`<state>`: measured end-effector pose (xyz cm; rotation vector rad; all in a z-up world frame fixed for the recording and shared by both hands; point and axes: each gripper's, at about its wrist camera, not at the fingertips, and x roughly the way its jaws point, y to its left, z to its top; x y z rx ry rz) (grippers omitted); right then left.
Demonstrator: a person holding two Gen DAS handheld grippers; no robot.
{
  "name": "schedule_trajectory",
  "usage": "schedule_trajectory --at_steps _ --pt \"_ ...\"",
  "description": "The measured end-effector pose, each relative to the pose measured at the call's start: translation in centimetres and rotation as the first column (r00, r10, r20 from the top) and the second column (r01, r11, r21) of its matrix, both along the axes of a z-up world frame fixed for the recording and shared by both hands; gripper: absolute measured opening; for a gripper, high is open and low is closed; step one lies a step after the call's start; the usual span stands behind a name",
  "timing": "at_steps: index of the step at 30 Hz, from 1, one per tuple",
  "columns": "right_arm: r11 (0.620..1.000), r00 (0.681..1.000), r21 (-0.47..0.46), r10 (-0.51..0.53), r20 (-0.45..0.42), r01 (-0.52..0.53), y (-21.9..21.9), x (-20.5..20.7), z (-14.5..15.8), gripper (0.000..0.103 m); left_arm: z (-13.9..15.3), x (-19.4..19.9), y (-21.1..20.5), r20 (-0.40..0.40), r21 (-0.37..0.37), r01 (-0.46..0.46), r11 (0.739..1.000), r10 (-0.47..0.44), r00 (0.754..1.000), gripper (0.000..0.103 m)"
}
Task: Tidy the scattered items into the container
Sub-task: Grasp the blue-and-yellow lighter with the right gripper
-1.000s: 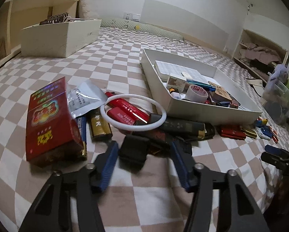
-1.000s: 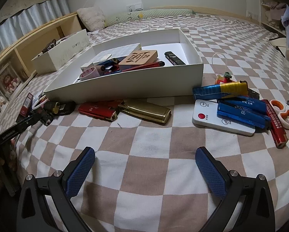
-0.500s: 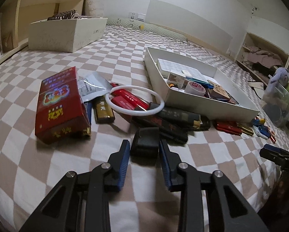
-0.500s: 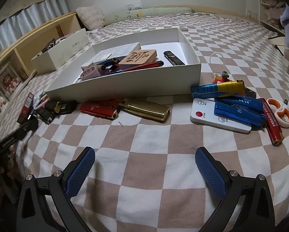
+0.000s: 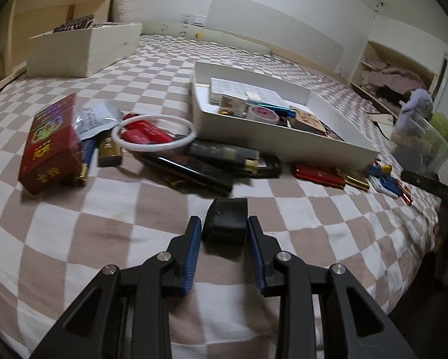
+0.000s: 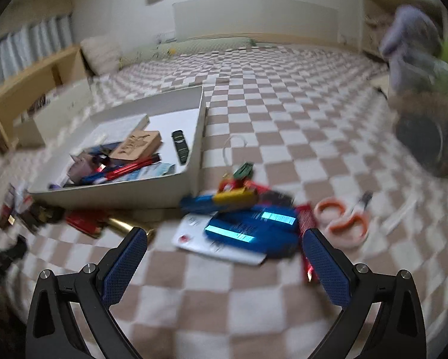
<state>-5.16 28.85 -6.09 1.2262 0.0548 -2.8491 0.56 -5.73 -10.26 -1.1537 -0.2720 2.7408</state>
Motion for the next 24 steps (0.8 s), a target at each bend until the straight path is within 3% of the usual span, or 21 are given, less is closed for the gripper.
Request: schedule_trajectory --at_steps 8,13,16,21,24 --pt "0.986 0.999 0.161 0.043 0.014 -0.045 -3.2 -3.6 -1.6 0.103 -0.1 -0.1 0.4 0.002 -0.010 0.007 1.000 -0.007 1.000 0.031" --pt "0.972 0.996 0.230 0.034 0.079 -0.051 -3.9 -5.2 -3.2 0.103 -0.2 -0.1 0.5 -0.001 -0.014 0.008 1.000 -0.008 1.000 0.031" --pt "0.974 0.995 0.223 0.015 0.098 -0.036 -3.4 -5.4 -3.6 0.103 -0.2 -0.1 0.5 -0.001 -0.014 0.008 1.000 -0.008 1.000 0.031" --pt "0.986 0.995 0.160 0.019 0.097 -0.034 -2.4 -5.0 -3.4 0.082 -0.2 -0.1 0.4 -0.002 -0.014 0.008 1.000 -0.008 1.000 0.031" --pt "0.985 0.997 0.169 0.023 0.080 -0.037 -2.8 -4.8 -3.2 0.081 -0.2 0.0 0.4 -0.002 -0.014 0.007 1.000 -0.007 1.000 0.031"
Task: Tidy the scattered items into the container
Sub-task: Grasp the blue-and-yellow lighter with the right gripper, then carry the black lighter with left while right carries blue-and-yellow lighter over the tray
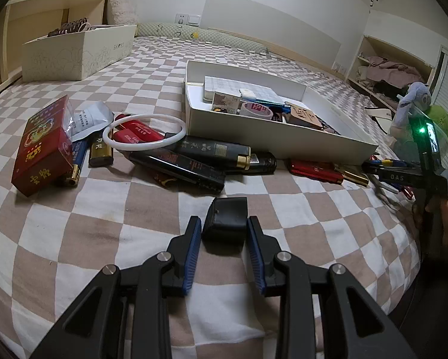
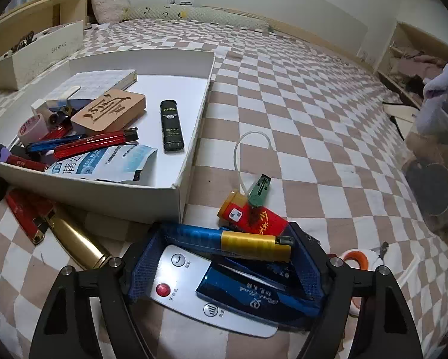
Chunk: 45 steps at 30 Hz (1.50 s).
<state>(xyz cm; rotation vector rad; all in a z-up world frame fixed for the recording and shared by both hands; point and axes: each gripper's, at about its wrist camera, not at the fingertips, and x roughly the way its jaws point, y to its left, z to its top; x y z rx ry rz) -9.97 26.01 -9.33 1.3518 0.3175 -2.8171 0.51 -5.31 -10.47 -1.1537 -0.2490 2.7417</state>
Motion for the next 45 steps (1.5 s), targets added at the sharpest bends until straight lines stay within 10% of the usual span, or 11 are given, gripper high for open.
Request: schedule_trajectory --at_steps 23,38,45 --pt "0.950 0.987 -0.274 0.158 0.015 -0.148 -4.2 6.4 2.0 0.081 1.3 0.4 1.3 0.016 0.014 0.015 1.000 -0.015 1.000 0.031" --pt "0.908 0.972 -0.349 0.208 -0.108 -0.233 -5.8 4.2 7.4 0.081 6.5 -2.7 3.1 -0.107 0.052 0.073 0.996 -0.067 0.992 0.031" --pt "0.899 0.971 -0.369 0.204 -0.126 -0.237 -5.7 3.9 8.0 0.081 5.2 -2.4 3.8 -0.038 0.002 0.095 0.995 -0.095 0.995 0.031"
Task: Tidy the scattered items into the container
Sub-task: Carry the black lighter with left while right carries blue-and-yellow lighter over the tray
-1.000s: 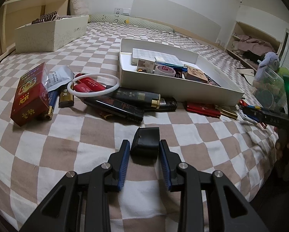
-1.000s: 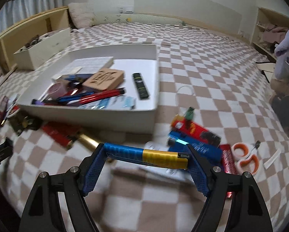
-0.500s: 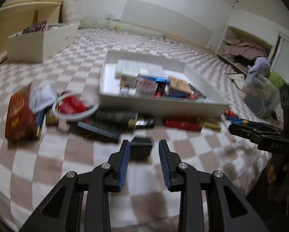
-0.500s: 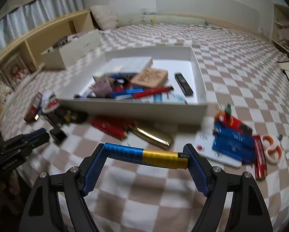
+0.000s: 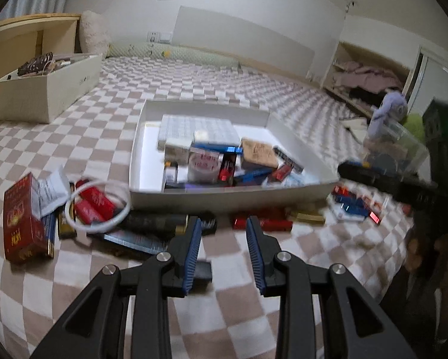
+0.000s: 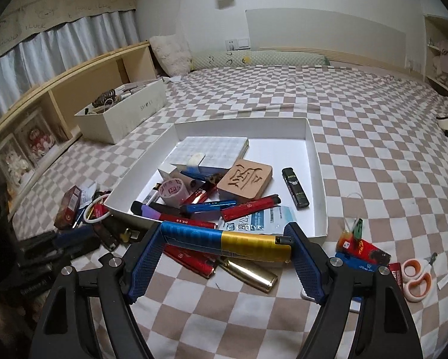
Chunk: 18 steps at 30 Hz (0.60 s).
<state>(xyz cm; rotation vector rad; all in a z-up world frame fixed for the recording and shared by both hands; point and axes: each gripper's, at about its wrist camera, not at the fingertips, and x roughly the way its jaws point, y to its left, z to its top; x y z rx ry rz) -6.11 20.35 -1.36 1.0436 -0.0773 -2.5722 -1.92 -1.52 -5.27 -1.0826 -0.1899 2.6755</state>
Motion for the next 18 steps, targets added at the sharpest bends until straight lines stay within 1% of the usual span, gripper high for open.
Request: schedule_trajectory --at_steps 4,6,10,11,12,13,14,17,18 --pt "1.000 1.000 0.001 0.001 0.019 -0.001 0.1 0.0 -0.6 0.081 -2.0 0.2 -0.1 0.060 -0.028 -0.017 0.999 0.019 0.998 0.031" --pt "1.000 1.000 0.005 -0.001 0.021 0.001 0.1 0.0 -0.6 0.081 -2.5 0.3 -0.2 0.061 -0.043 -0.028 0.999 0.031 0.998 0.031" --pt "1.000 1.000 -0.002 -0.009 0.027 0.009 0.4 -0.4 -0.7 0.081 -2.5 0.0 -0.2 0.053 -0.066 -0.037 0.997 0.041 0.998 0.031" --pt "1.000 1.000 -0.005 -0.010 0.028 0.010 0.5 -0.4 -0.6 0.081 -2.6 0.0 -0.3 0.052 -0.076 -0.041 0.996 0.045 0.998 0.032" --pt "1.000 1.000 -0.006 -0.011 0.029 0.011 0.5 -0.5 -0.6 0.081 -2.7 -0.1 -0.3 0.053 -0.090 -0.049 0.995 0.054 0.997 0.043" --pt "1.000 1.000 -0.006 -0.011 0.028 0.011 0.5 -0.5 -0.6 0.081 -2.9 -0.2 -0.5 0.059 -0.098 -0.057 0.994 0.063 0.996 0.049" --pt "1.000 1.000 -0.005 -0.011 0.028 0.011 0.5 -0.5 -0.6 0.081 -3.1 -0.3 -0.7 0.068 -0.095 -0.063 0.993 0.070 0.995 0.051" --pt "1.000 1.000 -0.004 -0.011 0.029 0.011 0.5 -0.5 -0.6 0.081 -3.9 -0.5 -0.9 0.091 -0.089 -0.070 0.994 0.078 0.993 0.051" --pt "1.000 0.999 -0.005 -0.011 0.031 0.011 0.5 -0.6 -0.6 0.081 -4.2 -0.5 -1.0 0.097 -0.089 -0.074 0.993 0.082 0.992 0.049"
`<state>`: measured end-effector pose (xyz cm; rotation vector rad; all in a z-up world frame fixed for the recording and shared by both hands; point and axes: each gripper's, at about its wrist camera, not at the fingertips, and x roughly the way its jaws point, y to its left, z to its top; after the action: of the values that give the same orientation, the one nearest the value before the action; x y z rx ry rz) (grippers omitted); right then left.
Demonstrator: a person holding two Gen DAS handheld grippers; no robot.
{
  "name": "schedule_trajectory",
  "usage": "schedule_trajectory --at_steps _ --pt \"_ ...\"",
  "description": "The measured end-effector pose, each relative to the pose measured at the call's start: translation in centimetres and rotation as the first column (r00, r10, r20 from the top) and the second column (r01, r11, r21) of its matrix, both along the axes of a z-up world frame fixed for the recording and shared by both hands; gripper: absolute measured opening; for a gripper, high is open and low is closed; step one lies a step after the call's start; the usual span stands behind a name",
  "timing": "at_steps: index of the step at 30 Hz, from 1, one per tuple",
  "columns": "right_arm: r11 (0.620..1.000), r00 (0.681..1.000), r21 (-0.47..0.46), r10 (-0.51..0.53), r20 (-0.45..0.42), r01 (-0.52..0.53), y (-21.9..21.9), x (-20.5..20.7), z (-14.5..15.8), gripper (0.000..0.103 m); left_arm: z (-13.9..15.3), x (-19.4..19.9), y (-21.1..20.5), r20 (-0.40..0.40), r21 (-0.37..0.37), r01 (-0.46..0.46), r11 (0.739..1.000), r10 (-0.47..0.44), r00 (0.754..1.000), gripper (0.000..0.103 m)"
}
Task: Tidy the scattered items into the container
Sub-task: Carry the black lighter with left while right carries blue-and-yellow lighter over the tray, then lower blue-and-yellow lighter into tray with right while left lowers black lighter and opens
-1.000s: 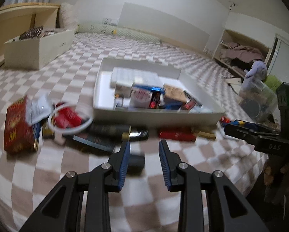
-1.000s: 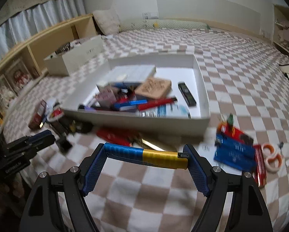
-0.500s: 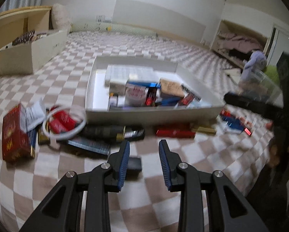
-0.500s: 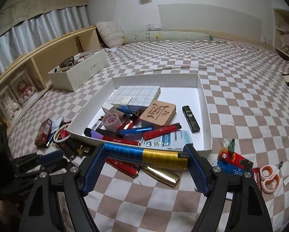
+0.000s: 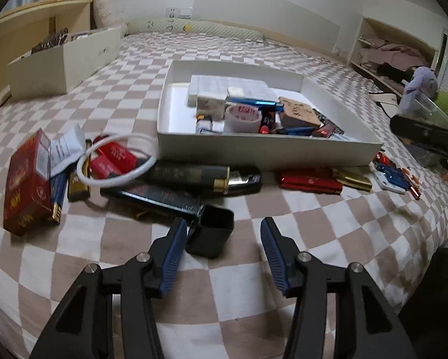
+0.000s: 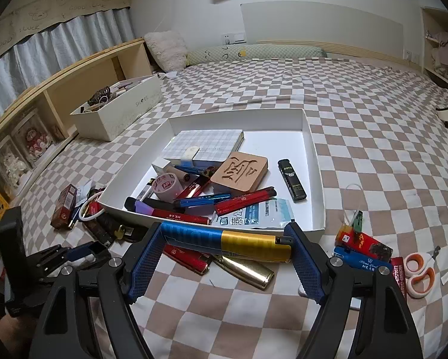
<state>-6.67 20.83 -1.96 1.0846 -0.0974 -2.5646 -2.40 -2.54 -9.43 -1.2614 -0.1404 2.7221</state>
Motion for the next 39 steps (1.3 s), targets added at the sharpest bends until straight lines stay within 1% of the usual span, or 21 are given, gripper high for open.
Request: schedule_trajectory --at_steps 1,2,3,5,7,13,19,24,28,30,34,39 --pt "1.000 1.000 0.000 0.001 0.002 -0.001 0.0 0.0 0.0 0.081 -0.2 0.0 -0.1 0.005 0.005 -0.006 1.000 0.006 1.000 0.045" --pt "1.000 1.000 0.001 0.001 0.003 -0.001 0.0 -0.1 -0.1 0.081 -0.3 0.0 -0.3 0.008 0.008 -0.014 1.000 0.014 1.000 0.036" --pt "1.000 1.000 0.002 0.001 0.004 -0.001 -0.1 -0.1 -0.1 0.081 -0.4 0.0 -0.5 0.007 0.010 -0.024 1.000 0.024 1.000 0.030" --pt "1.000 1.000 0.001 0.001 0.008 -0.001 -0.1 -0.1 -0.2 0.081 -0.3 0.0 -0.9 0.005 0.034 -0.034 0.999 0.034 0.999 0.029" --pt "1.000 1.000 -0.001 0.000 0.011 0.000 0.0 -0.2 -0.3 0.081 0.1 0.2 -1.1 -0.009 0.039 -0.038 0.999 0.038 0.999 0.027" --pt "1.000 1.000 -0.003 0.001 0.005 -0.001 0.0 -0.3 -0.3 0.081 3.1 0.7 -0.9 -0.084 0.062 -0.006 0.998 0.012 0.996 0.026" --pt "1.000 1.000 -0.016 -0.003 -0.004 0.003 0.2 -1.3 0.3 0.081 5.8 -1.1 -0.6 -0.142 0.069 0.010 0.998 0.000 0.990 0.026" --pt "1.000 1.000 -0.031 0.000 -0.016 -0.001 0.0 -2.7 1.3 0.081 7.1 -4.1 -0.9 -0.138 0.099 0.002 0.995 0.011 0.990 0.026" --pt "0.999 1.000 -0.045 0.019 0.008 -0.018 -1.1 -4.5 1.2 0.081 7.5 -6.4 -0.8 -0.126 0.117 0.007 0.993 0.008 0.992 0.026" --pt "0.999 0.999 -0.038 0.035 0.023 -0.034 -2.1 -5.2 0.9 0.081 7.8 -7.1 -0.7 -0.130 0.126 0.013 0.992 0.003 0.992 0.026" --pt "0.998 0.996 -0.006 0.062 0.062 -0.062 -3.9 -6.3 -0.2 0.081 8.0 -8.0 -0.4 -0.132 0.117 0.022 0.993 -0.007 0.991 0.026" --pt "0.995 0.990 0.037 0.093 0.108 -0.097 -5.7 -7.1 -1.7 0.081 7.5 -9.0 0.0 -0.114 0.108 0.034 0.994 -0.022 0.993 0.026"
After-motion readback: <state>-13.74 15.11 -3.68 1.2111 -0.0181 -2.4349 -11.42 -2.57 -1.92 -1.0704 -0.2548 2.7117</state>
